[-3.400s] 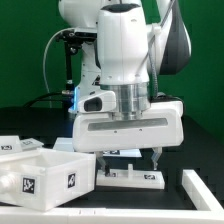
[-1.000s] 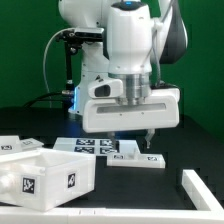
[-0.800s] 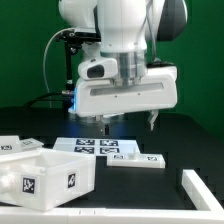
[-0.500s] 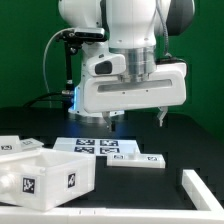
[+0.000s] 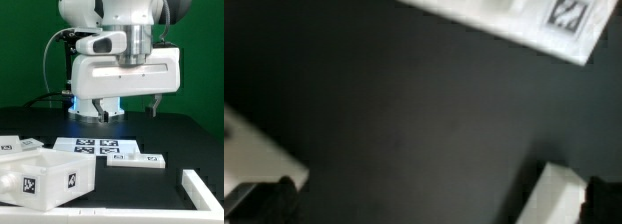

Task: Assemble cabinet

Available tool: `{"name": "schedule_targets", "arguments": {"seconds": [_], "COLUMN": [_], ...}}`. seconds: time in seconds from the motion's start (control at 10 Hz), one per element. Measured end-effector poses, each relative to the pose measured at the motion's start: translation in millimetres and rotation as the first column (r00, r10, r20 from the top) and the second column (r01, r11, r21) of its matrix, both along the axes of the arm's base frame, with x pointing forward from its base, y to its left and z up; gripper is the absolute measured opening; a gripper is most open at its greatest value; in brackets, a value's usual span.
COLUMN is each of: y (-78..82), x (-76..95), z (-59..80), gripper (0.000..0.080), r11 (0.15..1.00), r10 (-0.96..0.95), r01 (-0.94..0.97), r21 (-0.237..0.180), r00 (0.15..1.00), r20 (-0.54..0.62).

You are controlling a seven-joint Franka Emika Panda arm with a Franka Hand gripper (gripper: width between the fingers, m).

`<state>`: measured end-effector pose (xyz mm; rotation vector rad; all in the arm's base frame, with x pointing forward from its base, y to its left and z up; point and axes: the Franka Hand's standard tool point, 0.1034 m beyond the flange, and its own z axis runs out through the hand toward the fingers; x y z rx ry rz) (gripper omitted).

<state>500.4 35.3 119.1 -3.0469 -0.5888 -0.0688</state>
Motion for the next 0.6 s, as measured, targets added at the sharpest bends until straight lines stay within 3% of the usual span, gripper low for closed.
{"name": "schedule_targets", "arguments": {"seconds": [0.3, 0.4, 0.5, 0.6], "y": [0.5, -6.4, -29.8, -45.7], "x": [-1.0, 4.1, 17.2, 32.3], "z": [-1.7, -3.1, -6.4, -1.5], "gripper": [0.0796, 0.0796, 0.0796, 0.0796], "r11": [1.000, 0.995, 0.976, 0.945], "r10": [-0.005, 0.095, 0.217, 0.322], "r01": [0.005, -0.095, -0.216, -0.317], "r21": [0.003, -0.007, -0.033, -0.075], "r00": [1.000, 0.995, 0.975, 0.944], "r20": [-0.002, 0.018, 0.053, 0.067]}}
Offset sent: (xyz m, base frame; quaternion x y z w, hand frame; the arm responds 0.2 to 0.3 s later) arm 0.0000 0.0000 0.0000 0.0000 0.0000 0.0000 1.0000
